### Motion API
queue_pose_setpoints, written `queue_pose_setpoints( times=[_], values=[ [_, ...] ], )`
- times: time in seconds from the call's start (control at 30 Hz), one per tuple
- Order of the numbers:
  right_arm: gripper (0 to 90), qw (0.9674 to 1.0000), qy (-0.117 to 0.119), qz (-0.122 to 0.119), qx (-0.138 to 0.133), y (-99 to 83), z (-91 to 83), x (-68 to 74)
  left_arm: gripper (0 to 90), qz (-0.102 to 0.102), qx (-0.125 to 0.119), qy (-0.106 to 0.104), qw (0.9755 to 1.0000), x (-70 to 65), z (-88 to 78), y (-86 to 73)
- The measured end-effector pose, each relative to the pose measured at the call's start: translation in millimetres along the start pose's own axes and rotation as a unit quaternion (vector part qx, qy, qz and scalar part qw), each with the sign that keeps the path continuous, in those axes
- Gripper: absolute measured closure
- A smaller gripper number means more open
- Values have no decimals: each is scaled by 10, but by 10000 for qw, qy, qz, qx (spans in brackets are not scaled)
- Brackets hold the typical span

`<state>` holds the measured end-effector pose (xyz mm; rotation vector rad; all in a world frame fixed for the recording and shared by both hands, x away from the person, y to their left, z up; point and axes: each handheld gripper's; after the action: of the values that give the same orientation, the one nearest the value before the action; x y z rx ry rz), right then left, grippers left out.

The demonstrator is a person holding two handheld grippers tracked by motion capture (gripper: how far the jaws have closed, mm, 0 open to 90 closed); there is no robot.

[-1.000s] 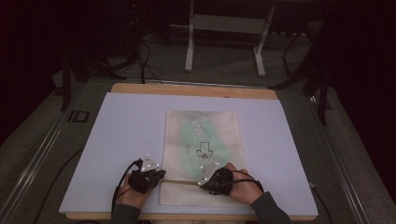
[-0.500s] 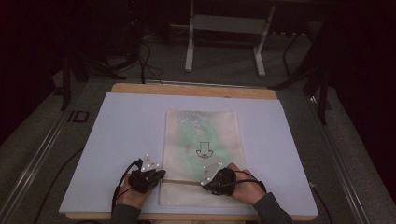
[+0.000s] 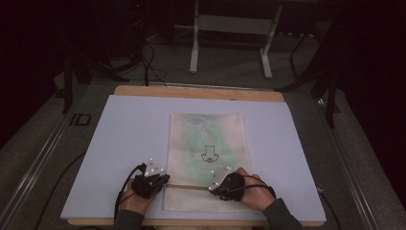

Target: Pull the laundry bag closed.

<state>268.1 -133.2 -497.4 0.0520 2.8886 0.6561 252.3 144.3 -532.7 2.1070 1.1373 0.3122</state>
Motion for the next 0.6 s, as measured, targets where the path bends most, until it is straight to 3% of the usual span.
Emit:
queue_pose_setpoints(
  times=[0.6],
  values=[
    [822,9999,-29,102,17,-103,-65,-8,894,5,-3,-4,10000,-1,-2,-2]
  ],
)
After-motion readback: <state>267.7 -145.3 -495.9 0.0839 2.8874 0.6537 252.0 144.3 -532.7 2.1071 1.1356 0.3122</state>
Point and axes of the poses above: each handheld gripper's, and its own axes: z roughly forward along the jaws, y roughly out of its top, x roughly to its left, and after that the axes turned 3 degrees about -z, right-handed
